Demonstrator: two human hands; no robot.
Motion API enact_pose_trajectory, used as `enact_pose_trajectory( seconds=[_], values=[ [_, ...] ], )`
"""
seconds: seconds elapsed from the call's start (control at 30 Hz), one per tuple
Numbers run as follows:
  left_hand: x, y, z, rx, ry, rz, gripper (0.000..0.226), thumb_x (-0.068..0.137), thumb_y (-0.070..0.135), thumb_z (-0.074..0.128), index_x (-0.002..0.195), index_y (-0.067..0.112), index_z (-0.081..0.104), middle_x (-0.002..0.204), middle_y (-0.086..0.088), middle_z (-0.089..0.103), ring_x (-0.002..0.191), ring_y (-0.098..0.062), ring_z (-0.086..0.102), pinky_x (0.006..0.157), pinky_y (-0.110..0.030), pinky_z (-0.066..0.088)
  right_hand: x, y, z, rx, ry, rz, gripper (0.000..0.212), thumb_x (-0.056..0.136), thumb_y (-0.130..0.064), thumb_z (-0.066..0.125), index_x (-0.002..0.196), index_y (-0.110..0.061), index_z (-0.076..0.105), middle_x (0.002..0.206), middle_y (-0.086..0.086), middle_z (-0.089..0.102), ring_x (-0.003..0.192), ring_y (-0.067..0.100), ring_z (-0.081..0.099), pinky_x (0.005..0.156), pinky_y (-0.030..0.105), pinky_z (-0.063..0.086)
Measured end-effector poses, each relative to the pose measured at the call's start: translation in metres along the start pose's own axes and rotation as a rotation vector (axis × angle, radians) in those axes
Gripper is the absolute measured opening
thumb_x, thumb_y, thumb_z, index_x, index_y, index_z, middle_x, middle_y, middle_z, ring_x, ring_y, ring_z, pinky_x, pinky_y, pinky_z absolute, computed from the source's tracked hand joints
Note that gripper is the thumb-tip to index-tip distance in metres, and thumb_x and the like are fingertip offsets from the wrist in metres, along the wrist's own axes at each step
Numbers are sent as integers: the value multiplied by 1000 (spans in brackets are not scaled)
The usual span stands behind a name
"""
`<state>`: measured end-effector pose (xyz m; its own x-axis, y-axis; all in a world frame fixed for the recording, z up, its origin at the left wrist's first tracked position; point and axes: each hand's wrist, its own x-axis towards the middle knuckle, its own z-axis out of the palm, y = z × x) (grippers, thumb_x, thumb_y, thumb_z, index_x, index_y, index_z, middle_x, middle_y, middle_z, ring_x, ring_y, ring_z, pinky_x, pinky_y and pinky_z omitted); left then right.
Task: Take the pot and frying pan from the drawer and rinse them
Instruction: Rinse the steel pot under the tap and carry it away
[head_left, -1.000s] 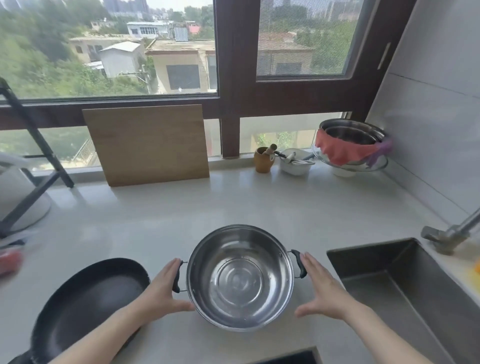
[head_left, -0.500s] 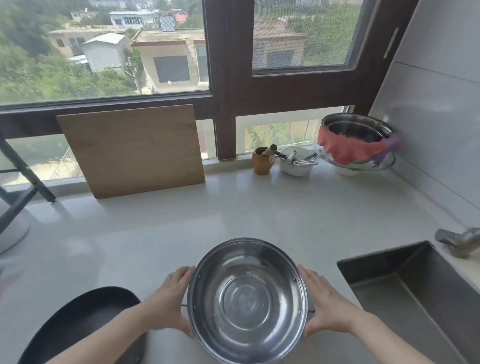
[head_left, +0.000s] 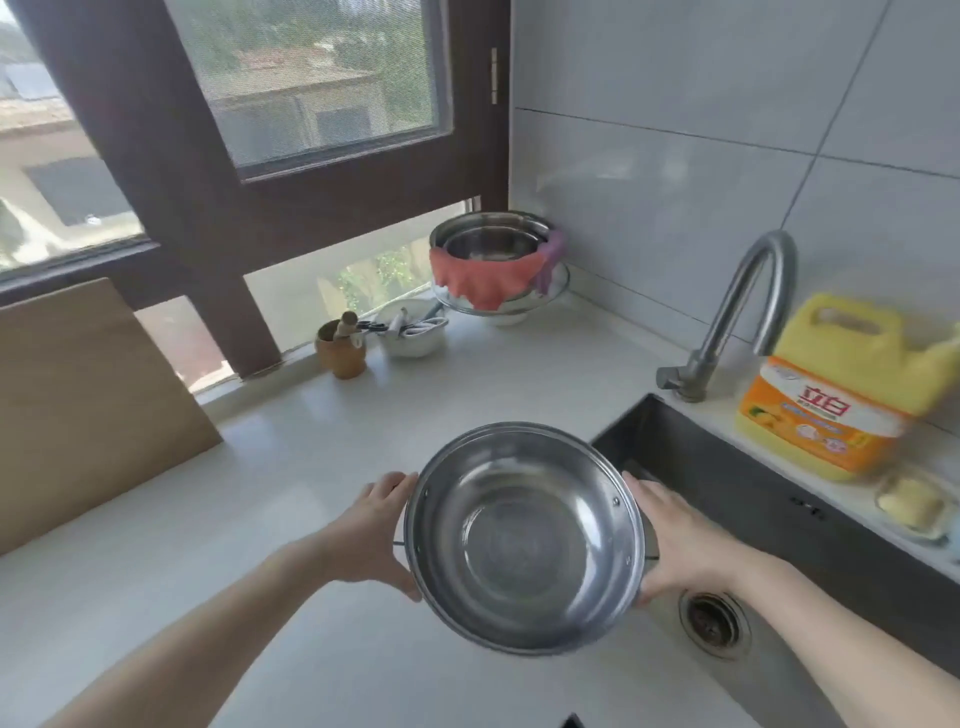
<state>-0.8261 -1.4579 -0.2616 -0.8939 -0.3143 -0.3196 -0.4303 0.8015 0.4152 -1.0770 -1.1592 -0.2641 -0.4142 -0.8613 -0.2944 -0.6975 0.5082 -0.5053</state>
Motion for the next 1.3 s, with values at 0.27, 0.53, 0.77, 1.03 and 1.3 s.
enact_pose_trajectory(
  seconds=[0.27,0.53,0.77,1.03,1.3],
  values=[
    [145,111,12,109,-113,195,141,46,57,90,154,34,2,150,5,16,141,-20,16,117,-35,26,-52,111,-53,71,88,321,152,46,-60,89,154,-30,-13,159,-10,3,148,22,6,119,38,17],
    [248,187,67,187,-276,322,134,48,57,88,152,37,6,149,9,16,141,-20,18,118,-36,24,-77,210,-39,176,106,519,154,37,-66,84,155,-31,-10,159,-9,7,146,23,11,119,42,22],
    [295,186,137,300,-422,334,140,52,59,86,154,26,-3,152,6,12,146,-21,9,120,-33,13,-71,262,24,252,46,609,155,43,-66,84,153,-28,-17,160,-7,2,147,20,9,119,36,21],
    [321,154,186,393,-463,197,148,48,60,86,155,22,-8,156,3,9,143,-24,15,119,-37,25,-34,272,76,223,46,644,152,44,-62,86,154,-28,-14,161,-7,6,147,20,12,117,37,21],
    [337,140,216,475,-426,163,147,52,54,87,155,22,-13,158,3,3,143,-23,16,113,-35,34,-18,290,110,199,103,673,153,44,-59,87,154,-28,-14,160,-8,6,143,19,18,116,38,26]
  ],
)
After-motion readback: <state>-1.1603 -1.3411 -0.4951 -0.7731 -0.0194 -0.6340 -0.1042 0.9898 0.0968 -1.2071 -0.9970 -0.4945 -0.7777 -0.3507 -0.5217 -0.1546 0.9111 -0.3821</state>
